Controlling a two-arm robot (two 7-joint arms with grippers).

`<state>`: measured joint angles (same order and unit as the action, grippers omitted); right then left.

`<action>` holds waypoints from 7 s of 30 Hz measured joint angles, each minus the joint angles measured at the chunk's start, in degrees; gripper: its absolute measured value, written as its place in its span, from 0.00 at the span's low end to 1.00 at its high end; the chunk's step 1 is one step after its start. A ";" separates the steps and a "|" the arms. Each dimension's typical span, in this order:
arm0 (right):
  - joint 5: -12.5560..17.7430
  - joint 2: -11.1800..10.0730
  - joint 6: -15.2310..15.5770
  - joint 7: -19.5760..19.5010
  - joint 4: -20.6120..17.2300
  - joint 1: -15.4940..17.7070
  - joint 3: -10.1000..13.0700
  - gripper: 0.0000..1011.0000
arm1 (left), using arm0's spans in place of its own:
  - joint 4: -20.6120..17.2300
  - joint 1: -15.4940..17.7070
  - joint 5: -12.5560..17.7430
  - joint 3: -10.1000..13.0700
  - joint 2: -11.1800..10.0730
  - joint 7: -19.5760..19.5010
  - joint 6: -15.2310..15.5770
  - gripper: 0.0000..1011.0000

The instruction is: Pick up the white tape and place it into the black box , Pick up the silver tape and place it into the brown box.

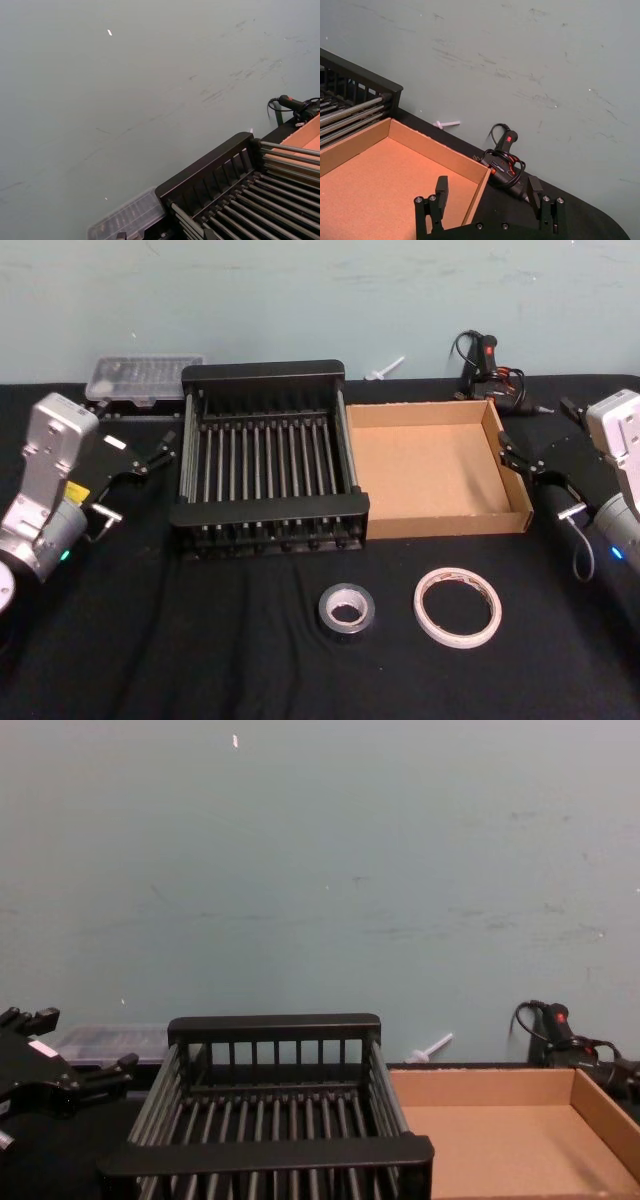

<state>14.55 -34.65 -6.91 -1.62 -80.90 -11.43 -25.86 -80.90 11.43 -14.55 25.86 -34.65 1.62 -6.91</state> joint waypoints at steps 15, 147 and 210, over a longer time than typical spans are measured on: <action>0.00 0.00 0.00 0.00 0.00 0.00 0.00 0.99 | 0.00 0.00 0.00 0.00 0.00 0.00 0.00 0.99; 4.14 1.44 22.98 14.07 -18.96 22.51 10.73 0.98 | 0.00 0.00 0.00 0.00 0.00 0.00 0.00 0.99; 2.82 2.43 20.15 16.55 -22.61 23.95 15.84 0.09 | 0.00 0.00 0.00 0.00 0.00 0.00 0.00 0.99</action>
<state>17.36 -32.22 13.25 14.94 -103.51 12.52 -10.03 -80.90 11.43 -14.55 25.86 -34.64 1.62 -6.91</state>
